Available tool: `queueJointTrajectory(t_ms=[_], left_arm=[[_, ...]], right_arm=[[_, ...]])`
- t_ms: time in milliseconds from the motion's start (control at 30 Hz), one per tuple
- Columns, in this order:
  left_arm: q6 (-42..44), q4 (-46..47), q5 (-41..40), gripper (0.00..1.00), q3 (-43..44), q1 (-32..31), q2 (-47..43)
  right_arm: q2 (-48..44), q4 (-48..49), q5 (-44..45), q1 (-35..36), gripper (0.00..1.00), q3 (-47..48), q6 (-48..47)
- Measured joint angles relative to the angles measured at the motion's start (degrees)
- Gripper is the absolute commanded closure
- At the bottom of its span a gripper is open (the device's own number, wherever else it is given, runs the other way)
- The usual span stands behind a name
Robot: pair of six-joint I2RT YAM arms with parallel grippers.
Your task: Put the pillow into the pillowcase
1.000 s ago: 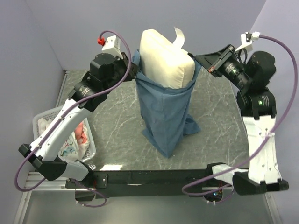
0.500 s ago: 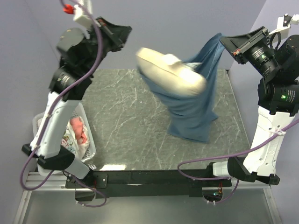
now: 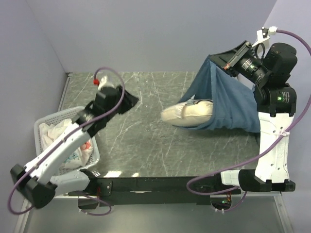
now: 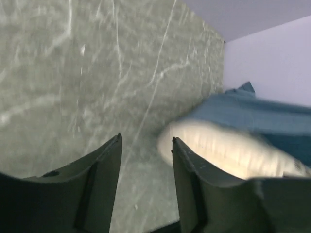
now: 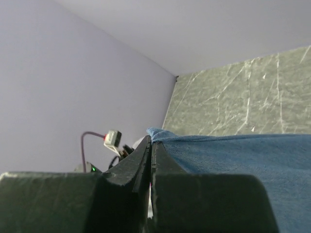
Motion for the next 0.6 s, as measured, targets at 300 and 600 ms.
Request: queueJointTrajectory(t_ms=[300, 600], left_arm=[[-8.7, 5.9, -1.5, 0.34, -17.4, -7.2, -13.2], [-13.9, 10.2, -4.5, 0.41, -19.6, -7.0, -13.2]], right_arm=[[1.5, 0.6, 4.0, 9.6, 0.97, 1.3, -4.1], [0.9, 4.5, 6.0, 14.6, 0.96, -4.3, -4.1]])
